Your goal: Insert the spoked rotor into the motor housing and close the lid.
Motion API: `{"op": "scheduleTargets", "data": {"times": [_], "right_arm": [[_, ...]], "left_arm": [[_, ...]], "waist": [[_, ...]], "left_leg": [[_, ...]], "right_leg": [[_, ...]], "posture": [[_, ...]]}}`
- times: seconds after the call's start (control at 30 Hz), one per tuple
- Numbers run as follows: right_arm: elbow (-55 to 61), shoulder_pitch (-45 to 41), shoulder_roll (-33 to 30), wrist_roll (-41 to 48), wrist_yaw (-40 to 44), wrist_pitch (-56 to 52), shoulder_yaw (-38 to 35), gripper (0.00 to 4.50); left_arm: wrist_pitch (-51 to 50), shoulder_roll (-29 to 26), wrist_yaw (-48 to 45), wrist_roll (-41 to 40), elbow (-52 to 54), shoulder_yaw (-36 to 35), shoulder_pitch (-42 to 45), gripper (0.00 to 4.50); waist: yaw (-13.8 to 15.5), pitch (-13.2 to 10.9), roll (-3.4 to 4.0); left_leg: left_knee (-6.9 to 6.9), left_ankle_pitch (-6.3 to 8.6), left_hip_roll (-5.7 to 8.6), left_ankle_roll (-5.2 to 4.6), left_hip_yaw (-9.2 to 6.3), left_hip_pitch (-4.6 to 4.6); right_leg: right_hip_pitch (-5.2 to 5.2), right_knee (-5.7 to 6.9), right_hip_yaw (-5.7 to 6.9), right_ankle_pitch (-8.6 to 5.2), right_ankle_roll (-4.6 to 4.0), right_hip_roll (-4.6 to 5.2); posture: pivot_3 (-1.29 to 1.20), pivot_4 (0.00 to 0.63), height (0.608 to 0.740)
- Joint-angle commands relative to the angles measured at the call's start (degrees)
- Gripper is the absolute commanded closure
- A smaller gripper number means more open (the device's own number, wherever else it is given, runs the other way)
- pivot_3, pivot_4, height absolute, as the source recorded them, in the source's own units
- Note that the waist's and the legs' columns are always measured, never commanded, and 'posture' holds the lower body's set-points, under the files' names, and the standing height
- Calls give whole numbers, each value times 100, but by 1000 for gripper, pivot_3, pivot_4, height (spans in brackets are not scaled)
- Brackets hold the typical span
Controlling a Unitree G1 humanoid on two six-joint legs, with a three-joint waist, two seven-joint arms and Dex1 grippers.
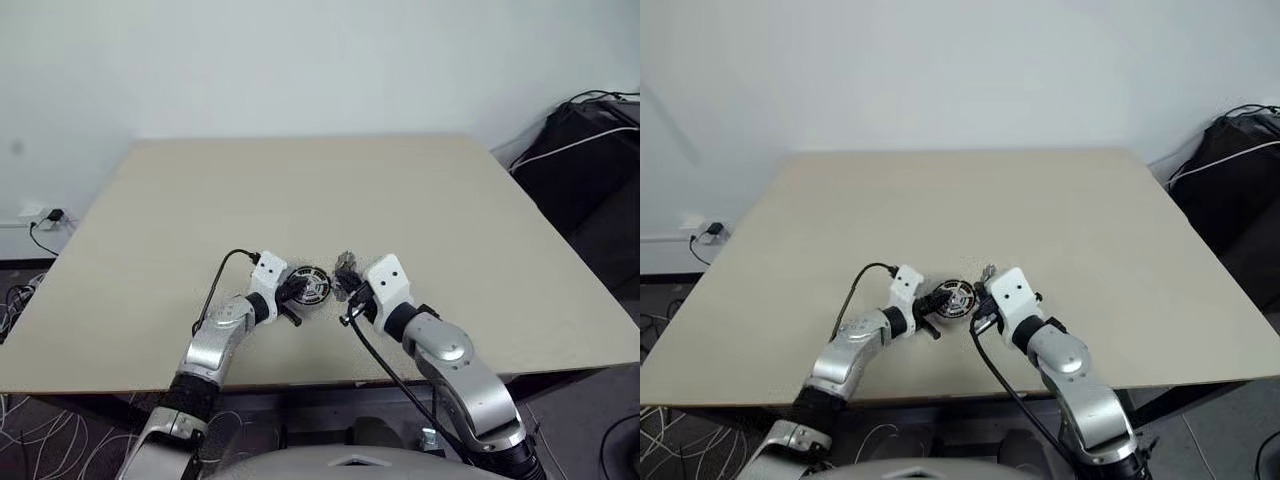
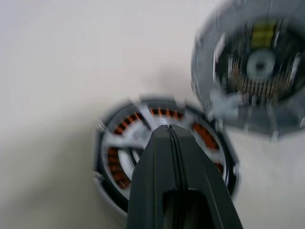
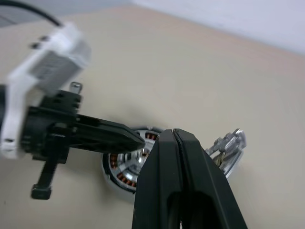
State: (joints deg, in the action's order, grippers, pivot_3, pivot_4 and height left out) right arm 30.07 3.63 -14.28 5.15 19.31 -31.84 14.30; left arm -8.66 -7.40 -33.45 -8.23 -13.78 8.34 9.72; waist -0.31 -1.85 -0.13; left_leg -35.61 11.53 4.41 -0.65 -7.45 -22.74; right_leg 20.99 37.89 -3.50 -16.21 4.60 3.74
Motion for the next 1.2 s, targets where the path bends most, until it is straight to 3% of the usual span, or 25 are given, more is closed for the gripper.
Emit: {"op": "scheduleTargets", "data": {"times": [0.03, 0.23, 0.47, 0.6, 1.0, 1.2], "right_arm": [[362, -69, 271, 319, -149, 256, -453, 4468], [93, -137, 580, -2, -874, 249, -1001, 4468], [-474, 45, -146, -597, -857, -405, -836, 4468], [-629, 42, -186, -599, -822, -740, -715, 4468], [-346, -356, 820, 937, -136, -1057, -954, 4468], [-615, -713, 751, 1223, 111, -1216, -746, 4468]], "left_arm": [[1048, 156, 95, -220, 551, -270, -202, 4500], [1980, 175, 60, -276, 1032, -233, -987, 4500], [1664, -368, -625, -725, 1861, -31, -2037, 4500], [1433, -751, -841, -773, 2103, 31, -2395, 4500], [1527, -684, -207, -424, 2191, 41, -2831, 4500], [1567, -643, -135, -428, 2190, 25, -2850, 4500]], "waist": [[31, 0, 0], [55, 2, 4], [41, 0, 14], [6, -11, 34], [-32, -28, 44], [-35, -34, 52]], "left_leg": [[2, 0, 0, 0, 1, 0], [7, 1, 2, -1, 9, 1], [7, 2, 1, -2, 20, 5], [9, 2, -4, -2, 18, 5], [11, 3, -3, -3, 14, 1], [17, 4, -3, -3, 14, -4]], "right_leg": [[0, -2, -1, 3, 6, 2], [1, -6, -6, -1, -3, -2], [0, -3, -12, -17, -28, -1], [1, 0, -12, -21, -34, 6], [3, -2, -12, -23, -33, 24], [13, -3, -10, -23, -33, 25]], "posture": [[0, 0, 740], [0, 0, 740], [0, 0, 740], [0, 0, 740], [0, 0, 740], [0, 0, 740]]}}
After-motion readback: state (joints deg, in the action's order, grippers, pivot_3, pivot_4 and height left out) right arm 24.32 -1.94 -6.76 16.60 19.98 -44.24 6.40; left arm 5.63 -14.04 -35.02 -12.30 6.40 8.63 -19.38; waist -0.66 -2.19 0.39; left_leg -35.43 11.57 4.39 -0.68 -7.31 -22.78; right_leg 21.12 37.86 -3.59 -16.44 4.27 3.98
